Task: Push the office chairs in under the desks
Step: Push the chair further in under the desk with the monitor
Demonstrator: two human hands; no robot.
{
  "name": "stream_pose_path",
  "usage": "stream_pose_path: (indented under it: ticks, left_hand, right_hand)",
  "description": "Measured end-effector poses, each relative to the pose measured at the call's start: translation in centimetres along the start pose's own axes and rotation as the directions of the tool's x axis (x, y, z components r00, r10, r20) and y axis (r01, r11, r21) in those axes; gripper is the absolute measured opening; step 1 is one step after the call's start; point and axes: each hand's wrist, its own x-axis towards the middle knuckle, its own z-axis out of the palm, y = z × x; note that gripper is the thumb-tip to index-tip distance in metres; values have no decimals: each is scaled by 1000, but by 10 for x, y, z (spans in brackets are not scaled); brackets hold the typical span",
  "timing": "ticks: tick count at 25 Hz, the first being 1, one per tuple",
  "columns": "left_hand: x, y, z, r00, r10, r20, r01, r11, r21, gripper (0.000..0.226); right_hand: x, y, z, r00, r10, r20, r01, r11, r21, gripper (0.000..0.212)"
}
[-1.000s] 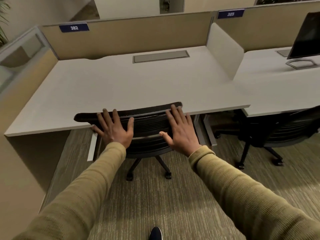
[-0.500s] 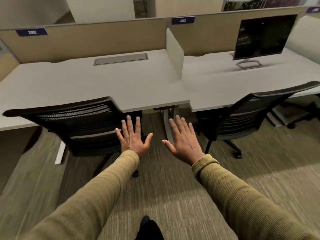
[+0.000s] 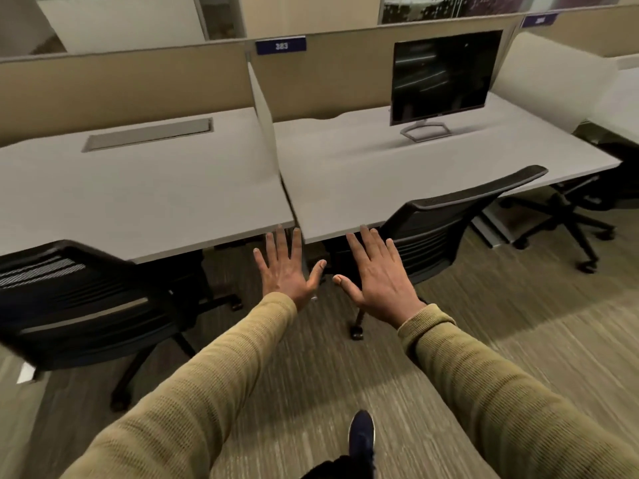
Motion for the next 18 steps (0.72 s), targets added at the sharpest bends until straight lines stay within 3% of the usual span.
stream_pose_path:
  ticks: [5,11,15,18]
  left_hand:
    - [77,104,6,998,50,-40,-54,993,-108,94]
    - [135,218,5,986,155,-67,-161,980,-112,92]
    - [150,272,20,996,87,-9,-87,993,-73,98]
    - [154,311,24,997,-62,41,66,994,-88,97]
  right_hand:
    - [45,103,-33,998,7,-61,-11,998,-68,89]
    - [65,216,-56,993,97,-62,-98,995,-13,92]
    - [75,293,-65,996,90,-1,-90,996,-9,94]
    - [77,354,-70,995,52,82,-51,998,-21,91]
